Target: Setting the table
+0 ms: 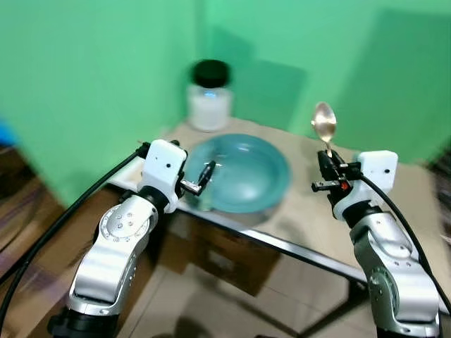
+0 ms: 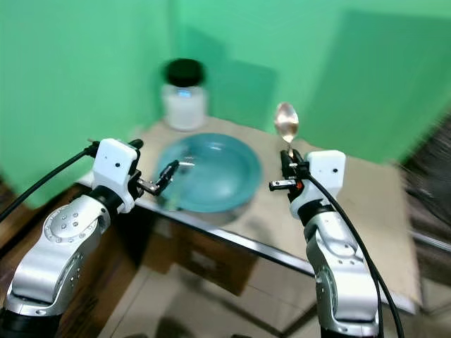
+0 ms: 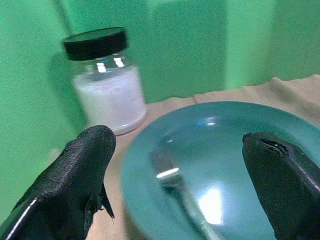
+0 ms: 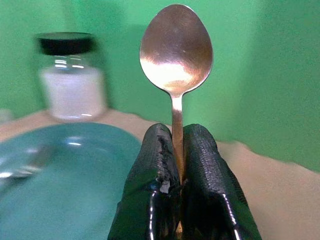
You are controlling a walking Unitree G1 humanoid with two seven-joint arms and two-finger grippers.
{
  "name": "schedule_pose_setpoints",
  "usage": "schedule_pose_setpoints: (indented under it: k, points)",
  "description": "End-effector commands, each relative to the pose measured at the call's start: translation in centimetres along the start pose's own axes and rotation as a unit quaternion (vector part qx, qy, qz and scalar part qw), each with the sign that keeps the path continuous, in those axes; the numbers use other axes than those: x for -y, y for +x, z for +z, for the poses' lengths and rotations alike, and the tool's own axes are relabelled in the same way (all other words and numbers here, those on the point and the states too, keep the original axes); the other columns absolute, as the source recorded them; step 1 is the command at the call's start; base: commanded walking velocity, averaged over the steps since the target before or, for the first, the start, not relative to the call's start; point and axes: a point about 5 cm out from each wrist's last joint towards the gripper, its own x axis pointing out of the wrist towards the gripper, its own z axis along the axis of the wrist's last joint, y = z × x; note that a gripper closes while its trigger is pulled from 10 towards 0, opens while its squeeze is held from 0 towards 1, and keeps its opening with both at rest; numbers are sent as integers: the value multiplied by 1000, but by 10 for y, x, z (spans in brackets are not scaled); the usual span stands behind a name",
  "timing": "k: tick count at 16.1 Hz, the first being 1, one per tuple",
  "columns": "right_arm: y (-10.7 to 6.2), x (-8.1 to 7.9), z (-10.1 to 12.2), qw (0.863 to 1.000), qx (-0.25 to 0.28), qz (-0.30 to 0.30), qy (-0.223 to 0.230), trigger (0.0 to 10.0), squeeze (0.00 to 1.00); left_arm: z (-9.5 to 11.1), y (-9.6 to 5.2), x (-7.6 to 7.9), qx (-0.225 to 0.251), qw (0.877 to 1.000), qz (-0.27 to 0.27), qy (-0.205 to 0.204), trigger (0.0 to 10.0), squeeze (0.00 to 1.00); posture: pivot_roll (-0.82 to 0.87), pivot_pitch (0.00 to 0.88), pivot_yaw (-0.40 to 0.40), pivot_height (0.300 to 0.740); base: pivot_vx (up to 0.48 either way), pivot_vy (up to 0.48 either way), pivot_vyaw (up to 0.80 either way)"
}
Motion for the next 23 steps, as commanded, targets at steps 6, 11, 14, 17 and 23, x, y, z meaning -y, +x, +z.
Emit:
schedule_pose_setpoints:
  k: [6, 11, 14, 17, 23]
  points:
    - [-10, 2, -2, 1000, -2, -22, -7, 10000, 0, -14, -15, -16, -35, 998, 47, -7, 10000, 0, 26, 0, -38, 740, 0, 0, -800]
    - [-20, 7, -1, 1000, 1, -29, -9, 10000, 0, -14, -13, -15, -38, 998, 39, -7, 10000, 0, 1, 0, -5, 740, 0, 0, -800]
    - [-21, 8, 0, 999, -4, -27, 23, 10000, 0, -13, -11, -16, -38, 999, 37, -5, 10000, 0, -1, 0, -7, 740, 0, 0, -800]
    - [-19, 6, 3, 999, -1, -30, 28, 10000, 0, -13, -12, -17, -37, 998, 42, -5, 10000, 0, 6, 0, -20, 740, 0, 0, -800]
    - [-15, 2, 0, 999, -4, -42, 29, 10000, 0, -7, -10, -20, -27, 999, 41, -9, 10000, 0, 14, 0, -17, 740, 0, 0, -533]
